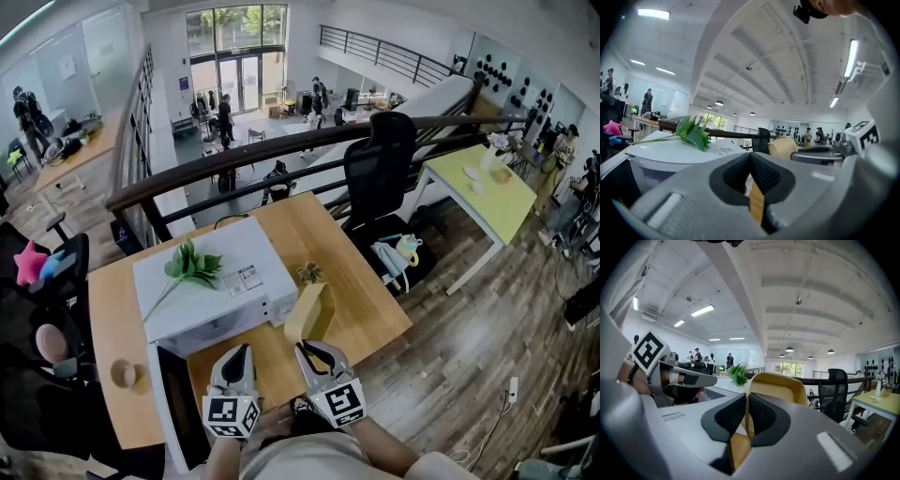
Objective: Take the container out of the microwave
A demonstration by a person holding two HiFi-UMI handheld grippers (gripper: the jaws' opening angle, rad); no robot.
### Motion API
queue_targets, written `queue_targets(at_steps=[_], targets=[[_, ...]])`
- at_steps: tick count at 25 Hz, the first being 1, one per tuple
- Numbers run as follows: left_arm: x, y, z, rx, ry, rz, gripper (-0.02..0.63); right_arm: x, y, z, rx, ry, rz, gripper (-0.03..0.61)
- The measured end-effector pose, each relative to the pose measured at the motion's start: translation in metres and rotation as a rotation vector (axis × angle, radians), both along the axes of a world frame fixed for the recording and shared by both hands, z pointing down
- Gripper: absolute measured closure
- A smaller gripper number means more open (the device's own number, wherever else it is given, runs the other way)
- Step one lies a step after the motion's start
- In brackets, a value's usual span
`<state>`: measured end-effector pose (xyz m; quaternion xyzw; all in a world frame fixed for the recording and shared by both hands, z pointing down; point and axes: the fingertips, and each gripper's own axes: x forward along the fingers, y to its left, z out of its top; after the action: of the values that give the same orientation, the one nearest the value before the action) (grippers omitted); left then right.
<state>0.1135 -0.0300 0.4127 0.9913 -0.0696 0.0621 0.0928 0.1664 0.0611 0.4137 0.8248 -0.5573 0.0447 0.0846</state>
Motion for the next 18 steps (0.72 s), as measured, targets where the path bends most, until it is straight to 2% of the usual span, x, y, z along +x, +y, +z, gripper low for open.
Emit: queue_targets(at_steps=[11,18], targets=[[0.017,-0.004,-0.065,0.075,0.106,0.013,0.611,0.011,-0.011,-0.067,0.079,0.11,0.005,0.54],[0.017,-0.009,-0.081,0.095,0.137,-0.005,0.611,0.019,-0.011,-0.077,0.112,0.113,0.035,0.54]])
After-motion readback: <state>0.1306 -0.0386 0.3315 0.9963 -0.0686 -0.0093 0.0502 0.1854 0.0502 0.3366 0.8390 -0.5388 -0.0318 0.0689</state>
